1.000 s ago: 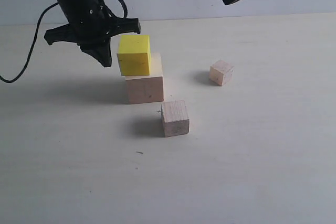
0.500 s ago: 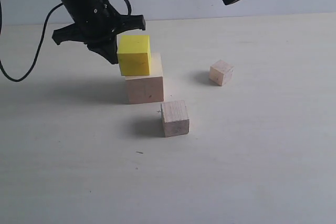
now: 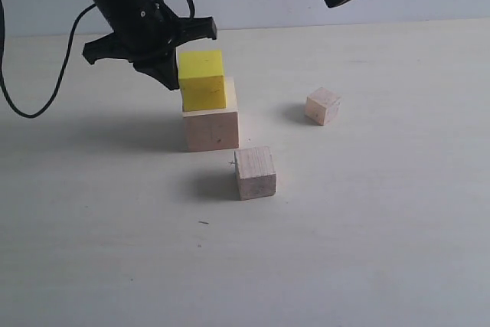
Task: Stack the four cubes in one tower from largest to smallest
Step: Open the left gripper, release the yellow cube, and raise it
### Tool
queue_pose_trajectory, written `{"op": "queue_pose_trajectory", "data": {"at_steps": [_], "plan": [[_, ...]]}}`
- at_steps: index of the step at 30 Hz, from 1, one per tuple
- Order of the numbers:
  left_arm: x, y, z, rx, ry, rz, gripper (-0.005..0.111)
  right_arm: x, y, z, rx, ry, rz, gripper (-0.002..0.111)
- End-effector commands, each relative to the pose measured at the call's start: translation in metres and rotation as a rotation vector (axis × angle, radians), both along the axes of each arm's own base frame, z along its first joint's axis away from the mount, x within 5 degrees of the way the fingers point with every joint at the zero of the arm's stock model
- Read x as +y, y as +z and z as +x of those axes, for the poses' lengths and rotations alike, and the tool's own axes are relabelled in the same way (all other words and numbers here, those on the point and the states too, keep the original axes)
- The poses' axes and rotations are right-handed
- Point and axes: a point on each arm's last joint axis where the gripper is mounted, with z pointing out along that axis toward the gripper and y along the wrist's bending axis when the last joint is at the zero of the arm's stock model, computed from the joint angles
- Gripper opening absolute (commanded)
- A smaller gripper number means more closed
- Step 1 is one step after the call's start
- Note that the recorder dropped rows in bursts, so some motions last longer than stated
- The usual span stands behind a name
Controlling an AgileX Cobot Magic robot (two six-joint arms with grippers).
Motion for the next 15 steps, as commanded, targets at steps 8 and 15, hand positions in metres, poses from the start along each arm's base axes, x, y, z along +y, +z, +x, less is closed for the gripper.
{"op": "queue_pose_trajectory", "data": {"at_steps": [8, 15], "plan": [[0.000, 0.002, 0.000, -0.017, -0.005, -0.011, 0.000, 0.001, 0.005, -0.002, -0.010, 0.010, 0.012, 0.000], [0.010, 0.029, -0.007, -0.072, -0.007, 0.044, 0.000, 0.001, 0.005, -0.001, -0.014, 0.008, 0.013, 0.000]]}}
